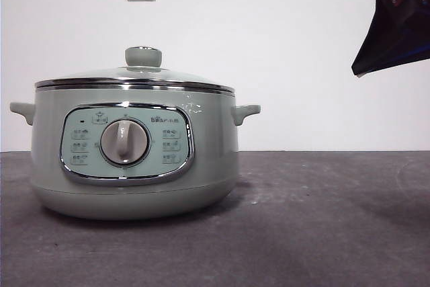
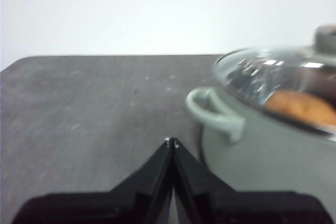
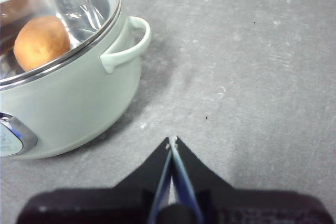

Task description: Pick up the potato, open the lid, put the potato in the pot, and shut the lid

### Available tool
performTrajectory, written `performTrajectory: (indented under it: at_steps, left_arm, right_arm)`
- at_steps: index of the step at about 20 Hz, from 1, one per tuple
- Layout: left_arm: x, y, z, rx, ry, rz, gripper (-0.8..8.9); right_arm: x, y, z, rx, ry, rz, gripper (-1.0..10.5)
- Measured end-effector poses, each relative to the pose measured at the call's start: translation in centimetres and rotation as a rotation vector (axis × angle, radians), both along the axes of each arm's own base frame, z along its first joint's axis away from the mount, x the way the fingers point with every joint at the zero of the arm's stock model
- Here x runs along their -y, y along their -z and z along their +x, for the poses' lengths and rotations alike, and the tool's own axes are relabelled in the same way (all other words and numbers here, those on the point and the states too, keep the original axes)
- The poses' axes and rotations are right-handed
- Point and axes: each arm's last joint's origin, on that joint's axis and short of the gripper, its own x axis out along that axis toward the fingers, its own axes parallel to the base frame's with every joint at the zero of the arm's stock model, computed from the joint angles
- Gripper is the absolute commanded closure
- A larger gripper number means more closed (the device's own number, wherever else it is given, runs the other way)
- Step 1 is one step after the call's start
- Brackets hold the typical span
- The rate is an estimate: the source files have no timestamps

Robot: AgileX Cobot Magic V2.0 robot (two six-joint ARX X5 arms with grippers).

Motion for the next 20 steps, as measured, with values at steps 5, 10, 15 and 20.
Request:
performTrajectory:
  at_steps: [5, 10, 15, 20]
  left_arm:
    - [-0.22, 1.23, 0.05, -0.075, -0.013, -0.002, 8.17]
    - [-0.22, 1.34, 0.02, -0.086, -0.011, -0.002, 8.16]
    - [-0.22, 1.34, 0.02, -0.086, -0.011, -0.002, 8.17]
    - [-0.22, 1.34, 0.02, -0.086, -0.011, -0.002, 8.16]
  right_arm:
    - [0.0, 0.0, 0.0, 0.0, 0.0, 0.0, 9.5]
    - [0.0, 0.0, 0.0, 0.0, 0.0, 0.0, 9.5]
    - [0.0, 0.0, 0.0, 0.0, 0.0, -0.001, 9.5]
    - [0.0, 0.0, 0.0, 0.0, 0.0, 0.0, 9.5]
